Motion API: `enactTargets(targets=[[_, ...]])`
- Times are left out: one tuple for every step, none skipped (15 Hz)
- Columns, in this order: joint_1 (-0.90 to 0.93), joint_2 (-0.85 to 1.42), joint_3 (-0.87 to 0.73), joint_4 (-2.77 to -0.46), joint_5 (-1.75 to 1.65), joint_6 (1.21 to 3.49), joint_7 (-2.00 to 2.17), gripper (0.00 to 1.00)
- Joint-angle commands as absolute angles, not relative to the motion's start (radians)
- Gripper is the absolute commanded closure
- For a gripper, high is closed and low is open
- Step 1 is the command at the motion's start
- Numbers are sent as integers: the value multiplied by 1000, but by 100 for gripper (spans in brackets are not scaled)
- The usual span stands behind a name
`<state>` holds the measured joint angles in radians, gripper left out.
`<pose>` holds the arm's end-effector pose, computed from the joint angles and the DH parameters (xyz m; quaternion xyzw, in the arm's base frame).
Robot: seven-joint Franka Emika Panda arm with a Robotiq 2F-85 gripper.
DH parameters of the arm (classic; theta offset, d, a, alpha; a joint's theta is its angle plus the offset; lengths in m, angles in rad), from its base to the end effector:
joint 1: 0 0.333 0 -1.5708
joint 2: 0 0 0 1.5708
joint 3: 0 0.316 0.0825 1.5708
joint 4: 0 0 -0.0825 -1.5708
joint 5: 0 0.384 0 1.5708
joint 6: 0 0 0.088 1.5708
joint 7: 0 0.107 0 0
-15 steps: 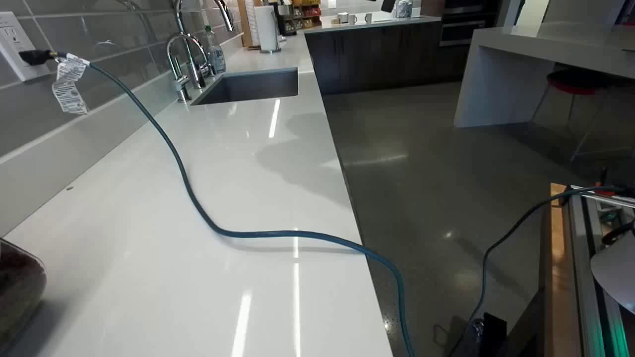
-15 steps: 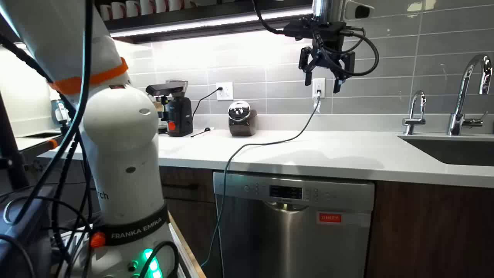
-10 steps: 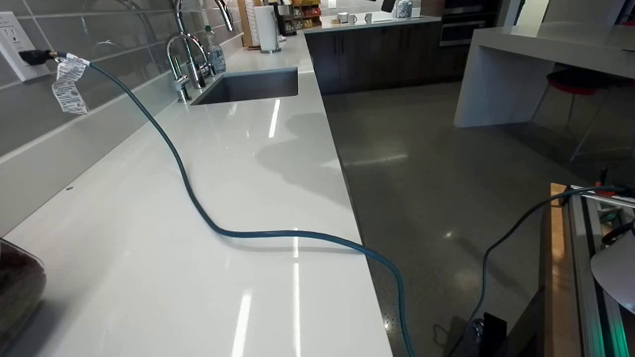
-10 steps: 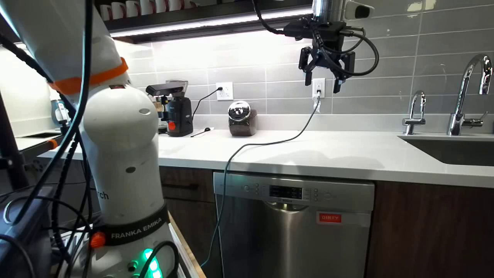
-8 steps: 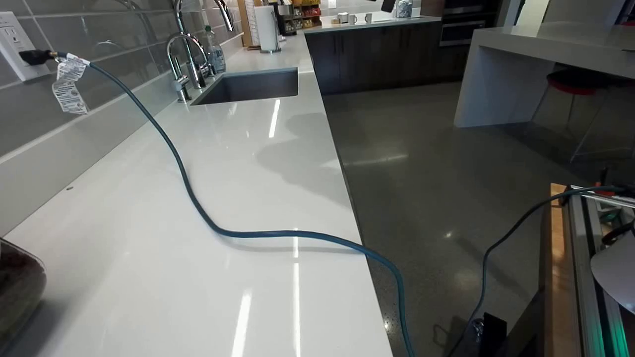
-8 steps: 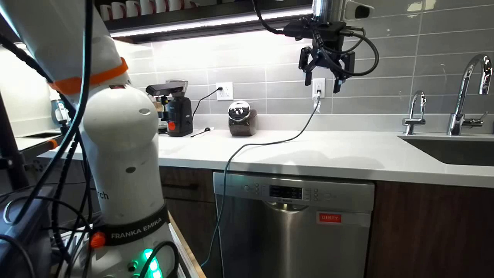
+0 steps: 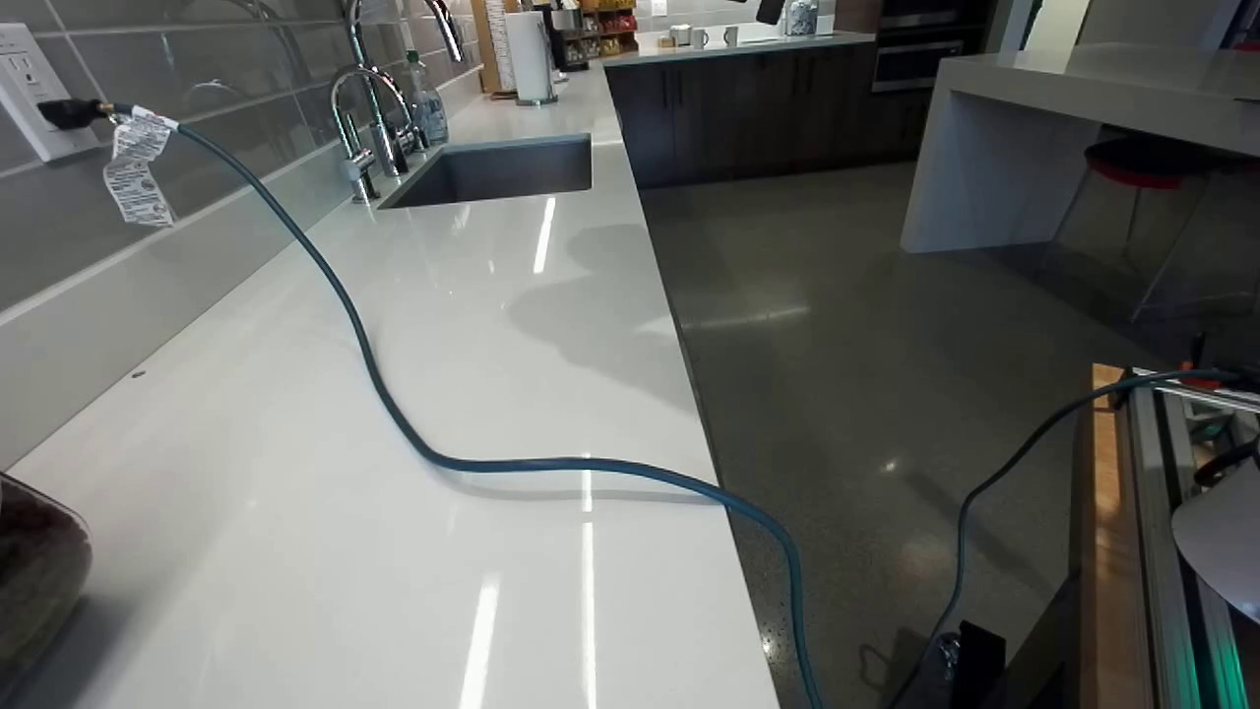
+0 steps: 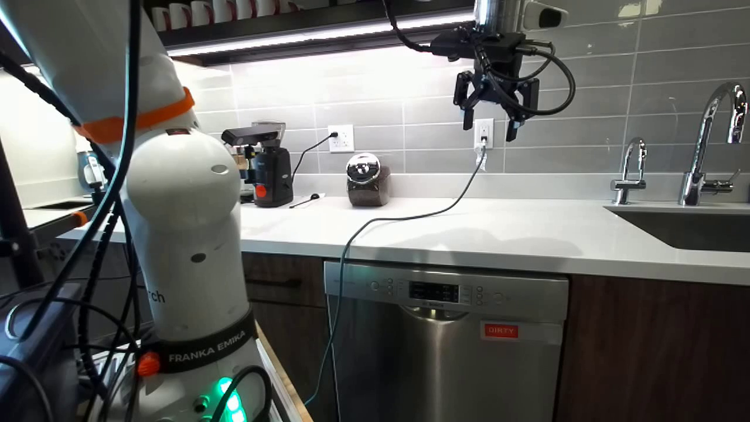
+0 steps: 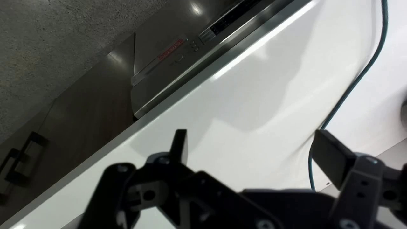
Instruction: Press the top right button of the dish washing machine
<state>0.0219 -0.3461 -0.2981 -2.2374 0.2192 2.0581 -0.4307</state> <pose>0.4510 -0.1270 0.5195 -0.9853 -0.0370 -0.1198 0.1159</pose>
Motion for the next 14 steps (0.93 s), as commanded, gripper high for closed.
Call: enactTargets(targets=[[10, -283, -268, -2232, 244, 2034, -458, 0], [13, -257, -261, -2239, 243, 2025, -462, 0], [18, -233, -253, -2246, 247, 2015, -477, 0], [17, -214, -241, -2258, 243, 2024, -487, 0], [15, -197, -228, -2266, 236, 2036, -502, 0], [12, -177, -214, -2271, 226, 2048, -517, 0], [11, -162, -204, -2272, 223, 2048, -546, 0], [9, -153, -192, -2274, 212, 2048, -576, 0], [7, -145, -183, -2277, 211, 2051, -609, 0], [6, -143, -175, -2280, 206, 2052, -642, 0], [4, -138, -169, -2282, 203, 2049, -683, 0], [3, -136, -164, -2287, 202, 2053, -717, 0], [3, -131, -161, -2291, 209, 2056, -761, 0], [3, -127, -157, -2297, 206, 2062, -794, 0]])
